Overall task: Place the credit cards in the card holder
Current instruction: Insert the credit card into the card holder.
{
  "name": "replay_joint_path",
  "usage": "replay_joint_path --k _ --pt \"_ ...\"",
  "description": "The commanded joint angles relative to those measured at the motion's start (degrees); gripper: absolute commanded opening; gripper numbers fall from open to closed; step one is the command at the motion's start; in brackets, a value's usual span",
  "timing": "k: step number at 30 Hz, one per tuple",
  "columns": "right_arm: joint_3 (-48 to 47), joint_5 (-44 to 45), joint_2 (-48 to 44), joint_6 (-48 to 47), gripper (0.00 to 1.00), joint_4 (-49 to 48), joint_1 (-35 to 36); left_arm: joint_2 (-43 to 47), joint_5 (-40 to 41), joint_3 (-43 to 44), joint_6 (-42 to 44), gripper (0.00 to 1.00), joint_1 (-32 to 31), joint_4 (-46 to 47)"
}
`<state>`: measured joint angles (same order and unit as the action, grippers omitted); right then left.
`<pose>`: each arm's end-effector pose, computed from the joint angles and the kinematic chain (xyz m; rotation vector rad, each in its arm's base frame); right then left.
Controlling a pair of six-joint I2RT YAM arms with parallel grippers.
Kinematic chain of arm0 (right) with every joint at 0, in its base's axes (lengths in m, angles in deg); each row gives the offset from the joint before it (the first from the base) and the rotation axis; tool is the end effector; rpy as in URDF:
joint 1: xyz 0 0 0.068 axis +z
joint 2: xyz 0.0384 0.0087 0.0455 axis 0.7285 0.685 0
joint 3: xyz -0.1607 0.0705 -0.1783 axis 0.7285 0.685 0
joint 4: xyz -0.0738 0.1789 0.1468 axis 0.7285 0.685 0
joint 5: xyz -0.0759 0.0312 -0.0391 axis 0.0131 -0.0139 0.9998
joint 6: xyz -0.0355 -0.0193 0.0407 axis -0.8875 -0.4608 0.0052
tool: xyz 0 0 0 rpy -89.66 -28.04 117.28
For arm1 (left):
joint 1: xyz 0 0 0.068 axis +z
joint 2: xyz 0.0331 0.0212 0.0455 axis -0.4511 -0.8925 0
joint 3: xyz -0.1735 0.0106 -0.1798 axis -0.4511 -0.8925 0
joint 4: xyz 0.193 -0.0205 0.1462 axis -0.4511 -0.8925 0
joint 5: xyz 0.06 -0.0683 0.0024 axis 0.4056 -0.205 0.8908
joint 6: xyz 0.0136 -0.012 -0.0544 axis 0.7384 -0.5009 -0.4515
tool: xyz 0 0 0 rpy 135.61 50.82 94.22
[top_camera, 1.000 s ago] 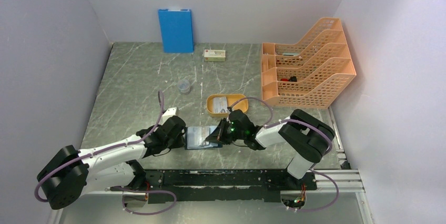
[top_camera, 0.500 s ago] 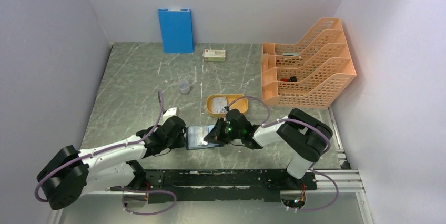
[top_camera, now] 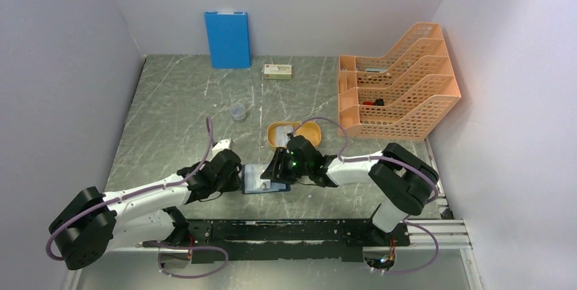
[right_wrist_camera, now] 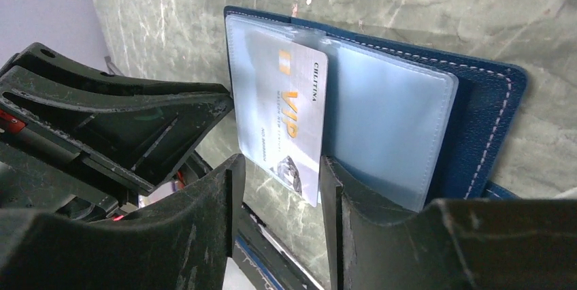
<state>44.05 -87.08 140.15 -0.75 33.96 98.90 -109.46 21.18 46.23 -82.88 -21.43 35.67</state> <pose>0.1692 0.2323 0.1223 0.0903 2.5881 1.1890 0.1286 -0.1286 0.1353 -0.1390 2.5198 -0.3958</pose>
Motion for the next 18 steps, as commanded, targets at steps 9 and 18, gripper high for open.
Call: replay_joint_path --k 9,18 --pt "-6.50 -0.40 3.96 -5.56 0.47 5.00 2.17 -3.77 -3.45 1.70 2.97 0.23 -0.05 -0.42" --pt "-11.72 3.04 5.34 -10.09 0.47 11.46 4.91 -4.39 -2.53 2.30 3.87 0.23 -0.09 -0.80"
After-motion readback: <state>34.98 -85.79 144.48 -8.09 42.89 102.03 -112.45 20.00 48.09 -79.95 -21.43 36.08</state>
